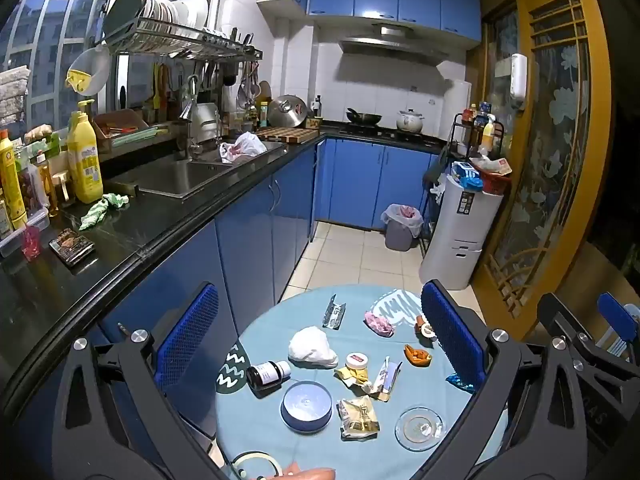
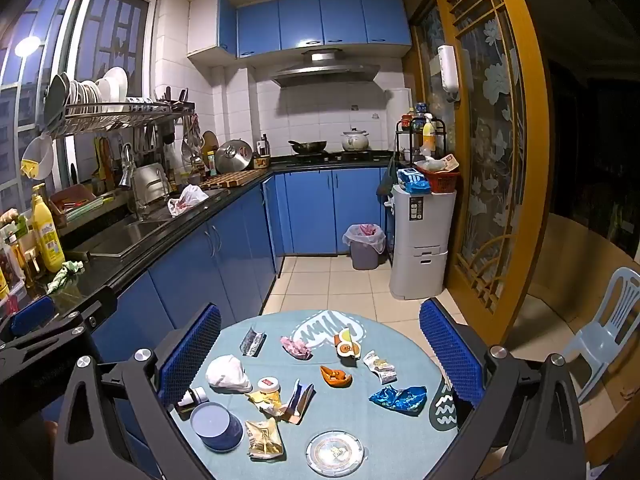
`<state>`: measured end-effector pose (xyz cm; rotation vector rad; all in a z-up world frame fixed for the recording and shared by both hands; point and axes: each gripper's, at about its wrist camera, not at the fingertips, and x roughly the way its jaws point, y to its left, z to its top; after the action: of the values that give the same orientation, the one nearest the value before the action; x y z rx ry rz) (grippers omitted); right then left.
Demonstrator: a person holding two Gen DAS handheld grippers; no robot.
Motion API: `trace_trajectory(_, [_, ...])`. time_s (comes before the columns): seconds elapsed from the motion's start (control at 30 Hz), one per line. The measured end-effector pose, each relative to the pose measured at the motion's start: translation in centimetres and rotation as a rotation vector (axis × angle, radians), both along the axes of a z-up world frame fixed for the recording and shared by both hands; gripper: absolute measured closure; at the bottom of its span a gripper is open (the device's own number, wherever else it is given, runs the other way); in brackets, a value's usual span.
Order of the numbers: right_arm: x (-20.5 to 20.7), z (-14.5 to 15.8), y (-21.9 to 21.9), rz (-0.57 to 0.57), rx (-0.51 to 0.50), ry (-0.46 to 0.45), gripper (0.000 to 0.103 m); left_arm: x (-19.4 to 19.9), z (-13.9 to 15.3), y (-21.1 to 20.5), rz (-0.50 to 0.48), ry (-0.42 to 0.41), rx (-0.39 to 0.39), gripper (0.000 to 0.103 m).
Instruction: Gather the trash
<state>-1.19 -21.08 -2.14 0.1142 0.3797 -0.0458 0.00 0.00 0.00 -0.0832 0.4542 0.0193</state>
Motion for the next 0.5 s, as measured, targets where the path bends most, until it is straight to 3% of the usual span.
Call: trace_trajectory(0.5, [0.05, 0.10, 0.11, 0.000, -0.002, 0.005, 0.006, 0.19, -0.56, 0.00, -0.001, 0.003, 0.000, 0.003])
